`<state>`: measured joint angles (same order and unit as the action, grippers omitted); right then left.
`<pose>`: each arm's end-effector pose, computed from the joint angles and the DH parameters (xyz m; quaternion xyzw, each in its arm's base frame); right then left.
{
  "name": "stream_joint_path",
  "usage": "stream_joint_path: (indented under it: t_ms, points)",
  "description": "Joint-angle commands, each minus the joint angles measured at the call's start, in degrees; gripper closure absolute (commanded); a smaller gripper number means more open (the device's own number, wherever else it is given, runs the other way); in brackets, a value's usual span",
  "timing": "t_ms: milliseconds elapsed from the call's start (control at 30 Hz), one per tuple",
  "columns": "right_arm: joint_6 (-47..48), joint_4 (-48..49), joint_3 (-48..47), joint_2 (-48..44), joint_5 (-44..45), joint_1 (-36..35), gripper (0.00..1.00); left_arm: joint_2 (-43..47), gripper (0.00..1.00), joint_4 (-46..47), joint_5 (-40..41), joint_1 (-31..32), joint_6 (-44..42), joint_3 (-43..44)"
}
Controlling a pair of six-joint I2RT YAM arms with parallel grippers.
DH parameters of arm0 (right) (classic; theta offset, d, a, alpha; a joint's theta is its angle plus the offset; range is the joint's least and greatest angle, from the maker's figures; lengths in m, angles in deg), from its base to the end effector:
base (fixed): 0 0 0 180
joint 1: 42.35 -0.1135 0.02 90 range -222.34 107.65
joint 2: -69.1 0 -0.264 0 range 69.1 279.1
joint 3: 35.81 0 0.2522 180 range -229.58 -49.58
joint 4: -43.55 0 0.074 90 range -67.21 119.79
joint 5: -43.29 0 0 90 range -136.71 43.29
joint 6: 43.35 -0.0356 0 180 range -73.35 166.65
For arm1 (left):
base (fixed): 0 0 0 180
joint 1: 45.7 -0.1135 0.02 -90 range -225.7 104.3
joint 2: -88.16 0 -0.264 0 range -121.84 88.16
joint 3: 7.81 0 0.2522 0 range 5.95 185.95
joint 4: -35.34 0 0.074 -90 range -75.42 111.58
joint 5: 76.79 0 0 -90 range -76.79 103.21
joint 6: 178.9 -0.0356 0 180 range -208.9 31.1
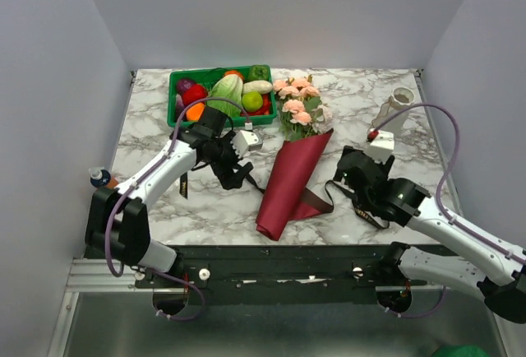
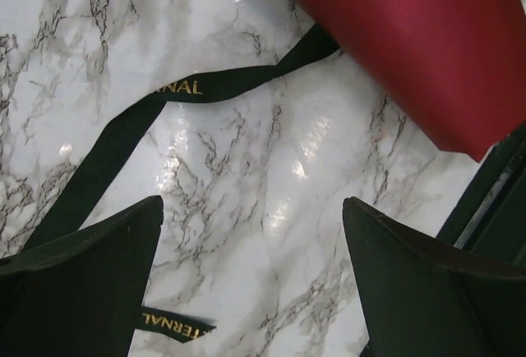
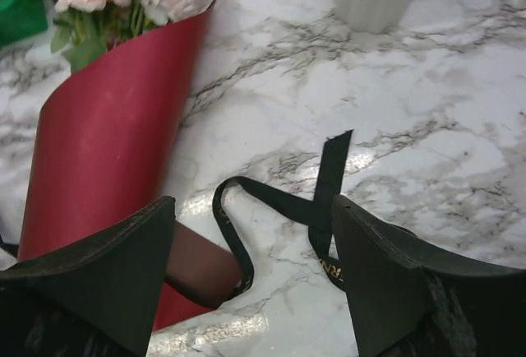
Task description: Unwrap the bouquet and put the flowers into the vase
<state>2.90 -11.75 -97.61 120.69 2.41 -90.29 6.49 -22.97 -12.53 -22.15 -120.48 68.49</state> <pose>0.1358 0.1103 0.2962 0.1279 0.8458 -0.0183 0.5176 0.2504 -0.1260 0.2560 0.4842 0.8181 -0.2008 0.2366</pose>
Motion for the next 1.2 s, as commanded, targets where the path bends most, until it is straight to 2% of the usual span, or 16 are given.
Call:
stream_joint_path:
  t_ms: [0, 133, 300, 467, 667, 867, 1167]
  points:
    - [12.5, 9.5, -1.1, 1.4, -6.0, -1.8, 0.16, -6.0, 0.01, 6.6, 1.8, 3.6, 1.9, 1.3]
    - [23.2, 15.0, -0.7, 1.3, -9.5, -6.1, 0.16, -9.5, 0.02, 8.3, 2.8, 6.8, 2.5, 1.4]
    - [24.3, 11.8, -4.2, 11.3, -8.4, -20.2, 0.13, -10.0, 0.02, 9.2, 1.9, 3.3, 5.2, 3.6]
    - [27.0, 13.8, -7.4, 20.1, -11.2, -27.5, 0.13, -7.6, 0.01, 7.1, -0.1, -7.8, 9.1, 7.1]
    - [29.5, 9.9, -18.1, 34.9, -9.2, -34.8, 0.12, -2.0, 0.01, 4.1, -1.0, -17.6, 10.0, 7.5]
    - [28.4, 7.3, -22.4, 42.3, -10.0, -38.1, 0.12, 3.9, 0.01, -0.7, -3.3, -24.4, 6.9, 5.6]
    - [24.2, 4.3, -20.7, 47.3, -8.3, -39.6, 0.12, 11.7, 0.01, -5.5, -3.9, -26.5, 4.0, 2.7]
